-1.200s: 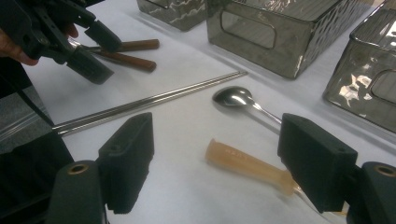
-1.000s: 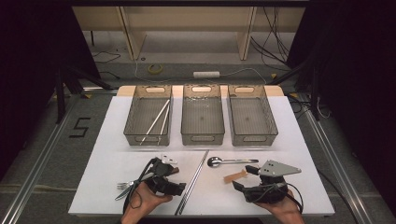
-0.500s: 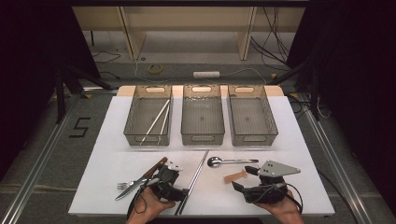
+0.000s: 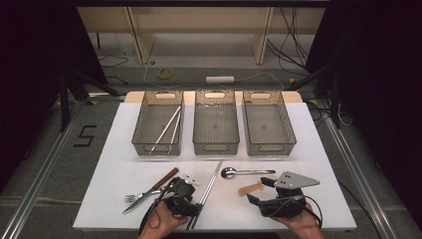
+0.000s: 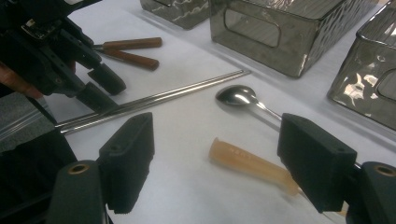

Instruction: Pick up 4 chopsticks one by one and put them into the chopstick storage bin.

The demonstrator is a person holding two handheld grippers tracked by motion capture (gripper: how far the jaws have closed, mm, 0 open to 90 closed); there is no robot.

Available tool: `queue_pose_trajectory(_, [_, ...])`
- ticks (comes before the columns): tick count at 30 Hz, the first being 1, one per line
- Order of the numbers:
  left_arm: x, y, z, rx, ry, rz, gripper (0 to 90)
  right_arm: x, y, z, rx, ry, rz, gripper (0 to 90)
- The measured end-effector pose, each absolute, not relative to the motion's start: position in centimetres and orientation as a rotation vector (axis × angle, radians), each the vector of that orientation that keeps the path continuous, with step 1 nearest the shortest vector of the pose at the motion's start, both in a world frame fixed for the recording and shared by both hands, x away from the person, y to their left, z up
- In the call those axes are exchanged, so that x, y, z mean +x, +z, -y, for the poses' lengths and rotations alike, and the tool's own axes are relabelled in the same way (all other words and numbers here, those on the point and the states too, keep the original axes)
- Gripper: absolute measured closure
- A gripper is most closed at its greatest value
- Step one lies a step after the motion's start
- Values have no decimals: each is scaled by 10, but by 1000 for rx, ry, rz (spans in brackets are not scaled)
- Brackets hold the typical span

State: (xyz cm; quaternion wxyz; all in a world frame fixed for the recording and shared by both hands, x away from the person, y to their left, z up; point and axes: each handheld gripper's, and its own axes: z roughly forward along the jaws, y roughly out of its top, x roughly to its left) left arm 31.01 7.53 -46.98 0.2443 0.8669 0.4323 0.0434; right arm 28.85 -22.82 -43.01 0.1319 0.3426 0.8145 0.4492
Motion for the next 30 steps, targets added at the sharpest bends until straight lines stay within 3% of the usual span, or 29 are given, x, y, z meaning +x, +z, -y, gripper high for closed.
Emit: queue_pose_trajectory(30, [308,-470,-72,2415,232,-1154,735,288,-431,226,987,1289,-2374,293])
